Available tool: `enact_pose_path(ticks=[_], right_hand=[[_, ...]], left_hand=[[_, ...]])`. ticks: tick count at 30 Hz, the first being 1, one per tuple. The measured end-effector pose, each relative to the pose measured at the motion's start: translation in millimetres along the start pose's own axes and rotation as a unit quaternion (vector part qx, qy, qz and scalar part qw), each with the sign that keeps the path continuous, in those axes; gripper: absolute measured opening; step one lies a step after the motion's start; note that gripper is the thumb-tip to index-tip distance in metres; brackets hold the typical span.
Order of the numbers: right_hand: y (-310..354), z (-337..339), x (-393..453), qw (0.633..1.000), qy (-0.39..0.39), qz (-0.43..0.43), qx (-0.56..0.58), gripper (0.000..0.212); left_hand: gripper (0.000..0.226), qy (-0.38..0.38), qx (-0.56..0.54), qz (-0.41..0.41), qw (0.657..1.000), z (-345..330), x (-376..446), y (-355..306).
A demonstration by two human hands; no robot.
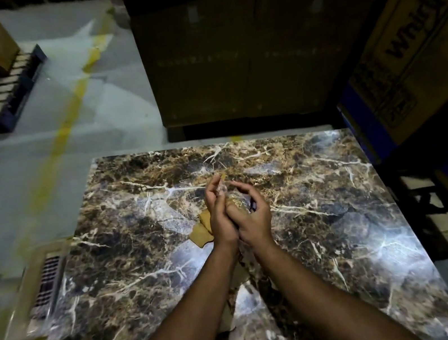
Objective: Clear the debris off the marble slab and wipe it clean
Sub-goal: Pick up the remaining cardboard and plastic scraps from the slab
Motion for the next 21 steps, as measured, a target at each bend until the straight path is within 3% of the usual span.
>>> enact_pose_path(ticks=[7,10,15,21], right_hand=[[-2.0,-0.1,3.2,0.998,-0.046,-0.032,0.001,0.035],[-5.5,1.4,4.0,0.995,-0.079,-0.063,0.025,0.029],[-5.2,11.3,2.2,0.962,-0.189,-0.146,0.133,0.041],[11.3,25.2,5.2,0.875,-0.282,-0.236,0.314,0.035]], left_hand=[[0.039,-0.022,-0.115,0.088,0.989,-3.7,-16.3,-2.2],[0.046,-0.016,-0.102,0.105,0.989,-0.4,-19.6,-2.3],[0.061,0.080,0.028,-0.007,0.996,-3.1,-32.5,-25.2],[0.042,0.115,0.083,-0.098,0.985,-14.2,-31.9,-45.0]])
Point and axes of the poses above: each hand's wrist, its own x-axis towards the middle knuckle, its own z-axis out of the back of the hand, y = z × x, the point moved 4 cm from there along x, towards the middle knuckle, and after that the axes turned 2 degrees about -z, right-handed, at the moved point
